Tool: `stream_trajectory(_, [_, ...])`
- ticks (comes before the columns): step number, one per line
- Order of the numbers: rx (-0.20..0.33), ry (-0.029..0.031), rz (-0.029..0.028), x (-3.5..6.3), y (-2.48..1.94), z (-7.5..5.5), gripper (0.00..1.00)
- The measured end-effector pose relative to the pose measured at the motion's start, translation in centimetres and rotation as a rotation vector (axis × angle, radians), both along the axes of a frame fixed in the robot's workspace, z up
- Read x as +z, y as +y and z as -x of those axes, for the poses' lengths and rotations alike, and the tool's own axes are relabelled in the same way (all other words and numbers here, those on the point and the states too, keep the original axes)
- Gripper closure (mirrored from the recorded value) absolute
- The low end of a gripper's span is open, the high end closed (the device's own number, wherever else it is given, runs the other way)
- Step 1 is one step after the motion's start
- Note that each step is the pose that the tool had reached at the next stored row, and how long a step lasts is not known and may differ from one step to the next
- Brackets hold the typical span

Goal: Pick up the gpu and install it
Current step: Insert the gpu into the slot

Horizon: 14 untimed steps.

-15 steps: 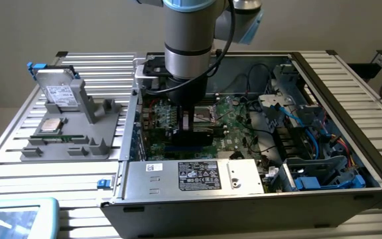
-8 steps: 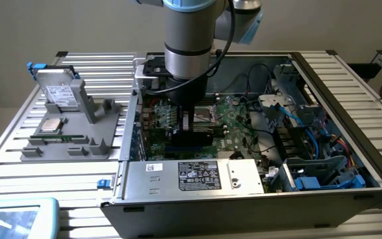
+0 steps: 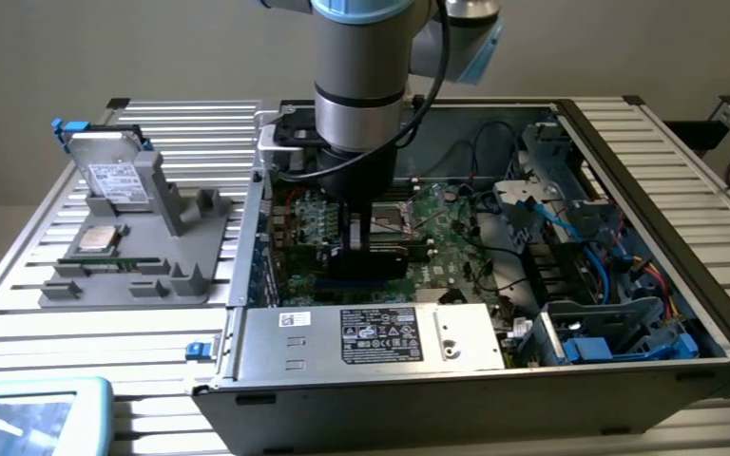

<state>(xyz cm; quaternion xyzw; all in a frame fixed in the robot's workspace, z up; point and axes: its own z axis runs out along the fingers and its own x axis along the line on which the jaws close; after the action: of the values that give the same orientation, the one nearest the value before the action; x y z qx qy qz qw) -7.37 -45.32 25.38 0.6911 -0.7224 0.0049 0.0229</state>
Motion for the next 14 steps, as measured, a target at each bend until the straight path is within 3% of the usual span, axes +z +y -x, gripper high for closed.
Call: stream_trajectory(14, [0.002,-0.0001,-0.0001,0.0,-0.03,-0.07,0.73])
